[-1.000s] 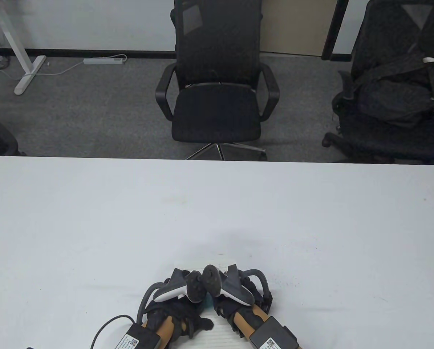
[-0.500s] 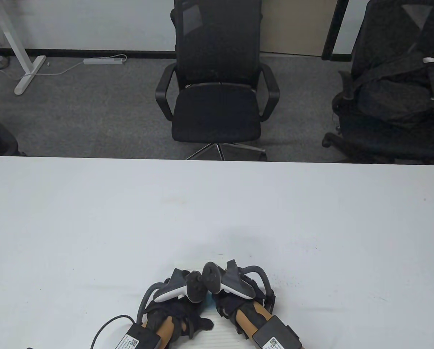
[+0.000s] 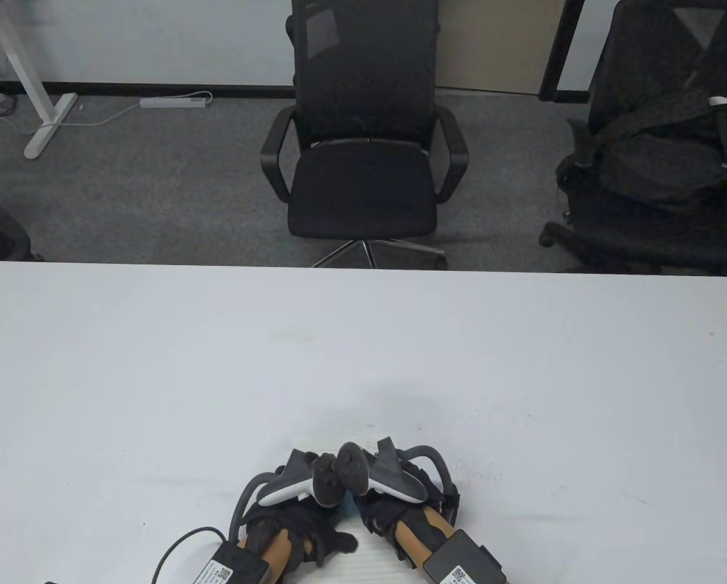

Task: Apply wax crayon on paper

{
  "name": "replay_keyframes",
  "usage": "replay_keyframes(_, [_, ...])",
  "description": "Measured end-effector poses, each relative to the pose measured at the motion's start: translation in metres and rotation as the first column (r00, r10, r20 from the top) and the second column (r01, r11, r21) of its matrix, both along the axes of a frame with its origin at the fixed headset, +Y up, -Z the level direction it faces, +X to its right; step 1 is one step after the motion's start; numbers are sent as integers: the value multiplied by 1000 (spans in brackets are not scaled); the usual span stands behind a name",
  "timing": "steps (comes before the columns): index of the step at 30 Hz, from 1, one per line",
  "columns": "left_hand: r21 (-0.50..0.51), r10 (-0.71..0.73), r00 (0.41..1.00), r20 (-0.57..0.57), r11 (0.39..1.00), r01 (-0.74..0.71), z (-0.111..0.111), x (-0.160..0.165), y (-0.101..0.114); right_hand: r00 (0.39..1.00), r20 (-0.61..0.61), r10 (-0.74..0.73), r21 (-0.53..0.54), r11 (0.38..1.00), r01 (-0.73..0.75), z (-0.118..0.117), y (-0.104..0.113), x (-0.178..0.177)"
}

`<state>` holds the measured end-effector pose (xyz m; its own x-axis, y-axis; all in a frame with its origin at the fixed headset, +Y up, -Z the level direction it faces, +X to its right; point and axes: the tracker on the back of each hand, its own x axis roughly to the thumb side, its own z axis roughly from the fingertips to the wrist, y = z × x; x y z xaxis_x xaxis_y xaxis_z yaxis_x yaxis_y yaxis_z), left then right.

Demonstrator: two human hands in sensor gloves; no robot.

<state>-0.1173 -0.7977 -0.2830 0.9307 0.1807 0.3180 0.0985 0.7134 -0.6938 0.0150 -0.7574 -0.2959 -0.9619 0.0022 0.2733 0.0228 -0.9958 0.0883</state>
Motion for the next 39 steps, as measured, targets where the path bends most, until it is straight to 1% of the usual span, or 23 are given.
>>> replay_keyframes(1, [-1,0,1000,0,1000,0,0,0,0,1000,-2,3,19,1000,-3,0,0,0])
replay_keyframes(3, [-1,0,1000,-1,1000,0,0,0,0,1000,-21,12,-22,1000,-12,-1,1,-1])
replay_keyframes(5, [-1,1,1000,-2,1000,-1,0,0,0,997,-73,30,-141,989,-40,-2,3,-1])
replay_keyframes(7, [-1,1,1000,-2,1000,-1,0,0,0,994,-97,46,-226,972,-67,-1,4,-1])
replay_keyframes(10, [-1,2,1000,-2,1000,-2,0,0,0,996,-88,34,-190,980,-50,-1,3,0])
replay_keyframes(11, [-2,2,1000,-2,1000,-2,0,0,0,998,-58,20,-116,993,-27,0,3,1])
replay_keyframes(12, [-2,2,1000,-3,1000,-2,0,0,0,999,-45,4,-73,997,-8,0,2,1])
replay_keyframes(15, [-2,2,1000,-3,1000,-2,0,-1,0,998,-66,21,-111,993,-29,0,3,-1])
replay_keyframes(16, [-2,2,1000,-3,1000,-2,0,-1,-1,996,-86,27,-148,988,-40,0,3,-2])
replay_keyframes(17, [-2,3,1000,-4,1000,-3,0,-1,-1,993,-107,42,-207,976,-64,1,4,-3])
replay_keyframes(18, [-3,3,1000,-5,1000,-3,0,-1,-1,992,-115,54,-232,969,-80,2,4,-4])
replay_keyframes(20, [-3,3,1000,-4,1000,-3,0,-1,-1,991,-114,65,-187,979,-86,4,5,-6])
replay_keyframes(21, [-3,3,1000,-4,1000,-3,0,-1,-1,993,-99,56,-161,984,-72,5,4,-6])
replay_keyframes(22, [-3,3,1000,-4,1000,-3,0,-1,-1,996,-77,35,-102,994,-43,5,3,-6])
replay_keyframes(23, [-3,3,1000,-4,1000,-3,0,-1,-1,997,-67,22,-84,996,-27,5,3,-5])
replay_keyframes(26, [-3,3,1000,-4,1000,-3,0,-1,-1,996,-81,36,-122,992,-46,5,3,-6])
replay_keyframes(28, [-3,3,1000,-4,1000,-3,0,-1,-1,992,-111,58,-218,973,-82,3,3,-7])
replay_keyframes(29, [-3,3,1000,-3,1000,-3,0,-1,-1,991,-112,67,-242,966,-93,4,4,-7])
replay_keyframes(32, [-4,2,1000,-3,1000,-2,0,-1,-1,992,-103,72,-209,974,-92,5,4,-8])
replay_keyframes(34, [-3,2,1000,-3,1000,-2,0,-1,-1,995,-67,72,-93,993,-78,6,4,-7])
replay_keyframes(36, [-3,2,1000,-4,1000,-2,0,-1,-1,994,-77,73,-136,987,-83,5,4,-7])
replay_keyframes(38, [-3,1,1000,-4,1000,-1,0,-1,-1,990,-111,89,-215,970,-112,4,5,-7])
replay_keyframes(39, [-3,2,1000,-5,1000,-2,0,-1,-1,990,-108,95,-235,965,-119,5,4,-7])
